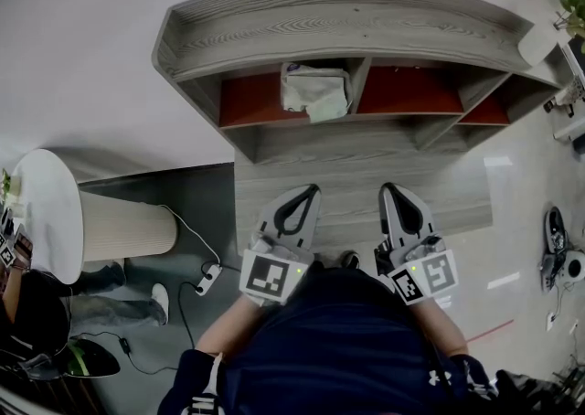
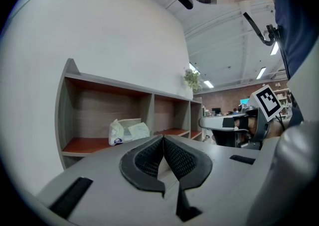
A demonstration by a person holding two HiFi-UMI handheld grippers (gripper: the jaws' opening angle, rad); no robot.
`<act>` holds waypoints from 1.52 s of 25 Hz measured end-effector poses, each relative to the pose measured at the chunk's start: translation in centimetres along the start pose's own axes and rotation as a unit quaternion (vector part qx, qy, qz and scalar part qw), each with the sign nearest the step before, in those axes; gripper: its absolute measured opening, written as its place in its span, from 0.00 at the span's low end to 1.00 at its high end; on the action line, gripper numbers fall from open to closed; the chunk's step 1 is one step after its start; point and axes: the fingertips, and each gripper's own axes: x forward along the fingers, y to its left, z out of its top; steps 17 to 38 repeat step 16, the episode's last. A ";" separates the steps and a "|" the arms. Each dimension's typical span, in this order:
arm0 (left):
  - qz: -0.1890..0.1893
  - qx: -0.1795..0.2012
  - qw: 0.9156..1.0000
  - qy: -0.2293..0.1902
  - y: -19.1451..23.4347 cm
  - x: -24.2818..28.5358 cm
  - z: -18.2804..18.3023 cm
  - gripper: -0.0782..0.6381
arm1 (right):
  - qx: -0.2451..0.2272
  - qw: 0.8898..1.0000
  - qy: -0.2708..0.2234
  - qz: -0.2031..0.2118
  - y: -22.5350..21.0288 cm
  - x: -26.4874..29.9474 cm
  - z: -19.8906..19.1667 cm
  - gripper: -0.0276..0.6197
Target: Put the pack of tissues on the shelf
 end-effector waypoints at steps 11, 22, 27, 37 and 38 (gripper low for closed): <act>-0.008 0.001 1.000 0.003 0.1 0.6 0.0 0.13 | 0.008 1.000 0.005 -0.005 -0.4 0.2 -0.3 0.06; -0.009 0.008 1.000 0.007 0.6 1.2 -0.1 0.13 | 0.009 1.000 0.001 -0.004 -0.7 0.8 -0.2 0.06; -0.009 0.008 1.000 0.007 0.6 1.2 -0.1 0.13 | 0.009 1.000 0.001 -0.004 -0.7 0.8 -0.2 0.06; -0.009 0.008 1.000 0.007 0.6 1.2 -0.1 0.13 | 0.009 1.000 0.001 -0.004 -0.7 0.8 -0.2 0.06; -0.009 0.008 1.000 0.007 0.6 1.2 -0.1 0.13 | 0.009 1.000 0.001 -0.004 -0.7 0.8 -0.2 0.06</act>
